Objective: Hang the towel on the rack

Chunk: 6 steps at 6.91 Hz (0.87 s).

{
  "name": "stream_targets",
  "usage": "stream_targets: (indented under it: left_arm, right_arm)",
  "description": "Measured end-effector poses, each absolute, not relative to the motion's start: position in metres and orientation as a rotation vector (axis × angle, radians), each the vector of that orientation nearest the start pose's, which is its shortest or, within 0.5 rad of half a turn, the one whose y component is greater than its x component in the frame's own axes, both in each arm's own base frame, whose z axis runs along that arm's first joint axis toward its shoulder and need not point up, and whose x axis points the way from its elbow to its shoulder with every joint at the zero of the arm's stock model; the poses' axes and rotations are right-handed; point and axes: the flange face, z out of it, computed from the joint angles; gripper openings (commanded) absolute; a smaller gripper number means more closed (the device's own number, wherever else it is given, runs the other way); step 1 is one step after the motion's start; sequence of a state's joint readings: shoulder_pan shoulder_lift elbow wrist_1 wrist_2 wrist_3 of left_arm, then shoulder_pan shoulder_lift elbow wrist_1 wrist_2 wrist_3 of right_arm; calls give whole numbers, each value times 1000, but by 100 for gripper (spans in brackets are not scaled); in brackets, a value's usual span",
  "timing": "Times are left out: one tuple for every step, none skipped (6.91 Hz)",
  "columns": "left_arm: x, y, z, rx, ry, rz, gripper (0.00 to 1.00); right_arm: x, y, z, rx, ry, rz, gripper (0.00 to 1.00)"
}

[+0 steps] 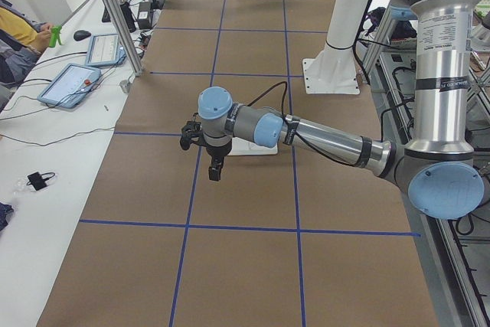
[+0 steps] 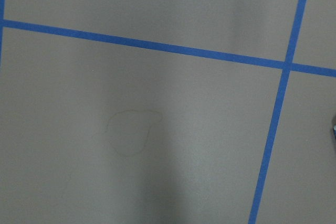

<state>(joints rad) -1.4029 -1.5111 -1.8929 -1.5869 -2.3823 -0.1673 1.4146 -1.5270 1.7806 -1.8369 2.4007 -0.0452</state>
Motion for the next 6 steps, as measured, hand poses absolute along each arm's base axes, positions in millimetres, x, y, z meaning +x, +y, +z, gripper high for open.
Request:
stream_targets:
  left_arm:
    - [16, -472, 522, 130, 840, 110, 98]
    - [15, -473, 520, 133, 842, 109, 98]
    - [15, -473, 519, 134, 843, 109, 98]
    - [15, -473, 520, 134, 843, 108, 98]
    - [14, -473, 520, 134, 841, 108, 98]
    - [14, -472, 521, 132, 840, 107, 98]
  right_arm:
    - [-17, -500, 560, -62, -829, -179, 100]
    - [-16, -500, 561, -65, -829, -176, 100]
    - [-16, -500, 562, -66, -830, -175, 100]
    - [-16, -501, 562, -64, -830, -175, 100]
    - [-16, -501, 561, -57, -830, -177, 100]
    - [-16, -501, 560, -46, -830, -179, 100]
